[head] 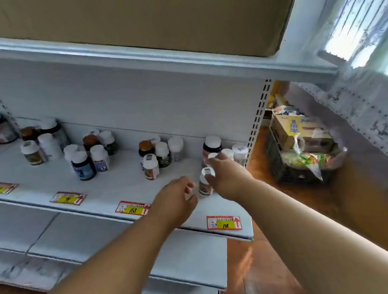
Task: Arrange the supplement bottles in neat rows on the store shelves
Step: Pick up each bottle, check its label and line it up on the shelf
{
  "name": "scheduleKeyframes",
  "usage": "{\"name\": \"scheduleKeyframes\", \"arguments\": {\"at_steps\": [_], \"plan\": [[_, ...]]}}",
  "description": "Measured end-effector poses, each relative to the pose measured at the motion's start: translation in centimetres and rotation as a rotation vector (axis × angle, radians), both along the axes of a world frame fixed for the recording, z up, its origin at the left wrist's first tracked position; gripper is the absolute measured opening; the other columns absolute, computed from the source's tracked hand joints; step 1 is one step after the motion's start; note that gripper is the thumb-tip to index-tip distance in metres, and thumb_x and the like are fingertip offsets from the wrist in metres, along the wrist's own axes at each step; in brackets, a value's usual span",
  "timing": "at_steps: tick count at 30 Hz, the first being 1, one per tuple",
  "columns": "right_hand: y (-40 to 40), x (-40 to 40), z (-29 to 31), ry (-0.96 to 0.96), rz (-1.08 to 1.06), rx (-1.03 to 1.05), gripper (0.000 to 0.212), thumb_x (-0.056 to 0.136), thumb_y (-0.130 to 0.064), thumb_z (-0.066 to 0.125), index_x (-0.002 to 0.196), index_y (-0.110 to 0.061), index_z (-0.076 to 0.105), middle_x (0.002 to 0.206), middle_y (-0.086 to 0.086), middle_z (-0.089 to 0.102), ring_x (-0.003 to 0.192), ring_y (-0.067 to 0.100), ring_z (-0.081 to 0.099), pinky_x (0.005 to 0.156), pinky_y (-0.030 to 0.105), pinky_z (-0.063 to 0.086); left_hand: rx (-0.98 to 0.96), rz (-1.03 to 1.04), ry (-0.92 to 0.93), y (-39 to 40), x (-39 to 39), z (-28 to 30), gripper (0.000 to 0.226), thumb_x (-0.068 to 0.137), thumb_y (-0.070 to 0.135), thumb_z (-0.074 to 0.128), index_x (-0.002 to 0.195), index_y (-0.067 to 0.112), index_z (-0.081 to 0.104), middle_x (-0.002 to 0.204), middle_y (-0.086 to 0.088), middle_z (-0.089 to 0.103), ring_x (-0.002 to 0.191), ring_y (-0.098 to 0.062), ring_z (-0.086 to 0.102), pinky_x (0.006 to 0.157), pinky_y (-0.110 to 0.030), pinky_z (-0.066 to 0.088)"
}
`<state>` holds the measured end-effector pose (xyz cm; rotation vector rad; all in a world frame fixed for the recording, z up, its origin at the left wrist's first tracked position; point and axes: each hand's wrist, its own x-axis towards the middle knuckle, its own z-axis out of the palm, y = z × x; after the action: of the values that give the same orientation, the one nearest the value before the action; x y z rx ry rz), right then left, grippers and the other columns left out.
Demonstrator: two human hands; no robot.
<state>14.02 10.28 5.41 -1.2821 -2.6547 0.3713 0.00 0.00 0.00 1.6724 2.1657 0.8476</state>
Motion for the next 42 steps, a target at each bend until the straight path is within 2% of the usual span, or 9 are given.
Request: {"name": "scheduleKeyframes", "arguments": {"at_steps": [4, 12, 18, 21, 27, 31, 34, 37, 42], "plan": [[1.5, -1.3, -2.2, -0.225, 0.041, 0.011, 0.041, 0.092, -0.019, 0.051, 0.132, -0.015, 0.039, 0.124, 0.012, 0.047, 0.1, 0.035, 0.057, 0.075, 0.046, 0.054, -0.087, 0.062, -0.044, 1.4, -0.2, -0.9, 0.021, 0.087, 0.037, 0.064, 0.107, 0.031, 0.059, 0.108, 0.008, 0.061, 0.085, -0.007, 0.054, 0.073, -0.022, 0.041], [3.1, -0.8, -3.2, 0.04, 0.11, -0.058, 0.03, 0.091, -0.034, 0.056, 0.117, -0.025, 0.045, 0.115, 0.004, 0.058, 0.088, 0.025, 0.061, 0.07, 0.041, 0.055, -0.223, 0.11, -0.123, 2.6, -1.4, -1.3, 0.061, 0.085, 0.042, 0.068, 0.138, 0.034, 0.041, 0.136, 0.011, 0.052, 0.114, -0.012, 0.053, 0.09, -0.026, 0.044], [2.6, 0.1, -2.8, 0.38, 0.18, -0.606, 0.017, 0.092, -0.024, 0.059, 0.102, -0.036, 0.053, 0.106, -0.003, 0.063, 0.088, 0.019, 0.065, 0.076, 0.041, 0.059, -0.2, 0.056, -0.356, 0.7, -1.6, -0.5, 0.053, 0.069, 0.044, 0.082, 0.115, 0.039, 0.055, 0.107, 0.018, 0.065, 0.084, 0.008, 0.058, 0.067, -0.011, 0.043], [0.9, -0.6, -2.6, 0.513, 0.157, -0.66, 0.013, 0.093, -0.024, 0.06, 0.099, -0.035, 0.057, 0.101, -0.003, 0.067, 0.085, 0.019, 0.067, 0.074, 0.04, 0.06, -0.174, 0.115, -0.457, -0.8, -1.4, -0.1, 0.052, 0.064, 0.048, 0.084, 0.104, 0.042, 0.053, 0.093, 0.022, 0.065, 0.078, 0.008, 0.061, 0.059, -0.01, 0.044], [-3.2, -1.7, -1.4, 0.484, 0.077, -0.523, 0.01, 0.084, -0.042, 0.065, 0.091, -0.041, 0.058, 0.083, -0.012, 0.069, 0.065, 0.008, 0.067, 0.063, 0.033, 0.06, -0.212, -0.06, -0.808, -4.7, -3.4, 0.7, 0.045, 0.076, 0.021, 0.08, 0.116, 0.024, 0.059, 0.103, 0.01, 0.072, 0.095, -0.008, 0.068, 0.088, -0.032, 0.053], [-7.3, -1.4, -1.2, 0.482, -0.078, -0.412, 0.014, 0.082, -0.046, 0.066, 0.092, -0.044, 0.055, 0.082, -0.019, 0.064, 0.069, 0.001, 0.064, 0.056, 0.023, 0.049, -0.233, -0.12, -0.682, -8.0, -4.0, 0.3, 0.048, 0.08, 0.033, 0.077, 0.122, 0.037, 0.055, 0.112, 0.014, 0.065, 0.095, -0.002, 0.064, 0.082, -0.028, 0.054], [-10.7, -0.3, -1.8, 0.542, -0.192, -0.405, 0.016, 0.081, -0.048, 0.067, 0.091, -0.048, 0.055, 0.087, -0.031, 0.058, 0.072, -0.001, 0.065, 0.048, 0.021, 0.052, -0.209, -0.135, -0.545, -10.2, -4.1, -0.6, 0.053, 0.078, 0.043, 0.075, 0.124, 0.041, 0.048, 0.111, 0.021, 0.06, 0.096, 0.001, 0.059, 0.079, -0.025, 0.052], [-13.6, 0.4, -2.8, 0.604, -0.259, -0.427, 0.016, 0.079, -0.05, 0.068, 0.091, -0.049, 0.057, 0.082, -0.021, 0.064, 0.067, 0.003, 0.065, 0.048, 0.026, 0.054, -0.205, -0.194, -0.479, -11.9, -3.3, -1.6, 0.058, 0.076, 0.048, 0.074, 0.127, 0.042, 0.045, 0.112, 0.023, 0.057, 0.099, 0.002, 0.054, 0.081, -0.025, 0.05], [-15.7, 1.0, -4.0, 0.647, -0.275, -0.401, 0.014, 0.083, -0.052, 0.064, 0.093, -0.047, 0.056, 0.084, -0.018, 0.067, 0.074, -0.003, 0.064, 0.054, 0.015, 0.049, -0.267, -0.28, -0.433, -13.5, -2.4, -2.1, 0.06, 0.077, 0.056, 0.069, 0.129, 0.048, 0.041, 0.118, 0.024, 0.054, 0.105, 0.001, 0.053, 0.087, -0.029, 0.05]]}}
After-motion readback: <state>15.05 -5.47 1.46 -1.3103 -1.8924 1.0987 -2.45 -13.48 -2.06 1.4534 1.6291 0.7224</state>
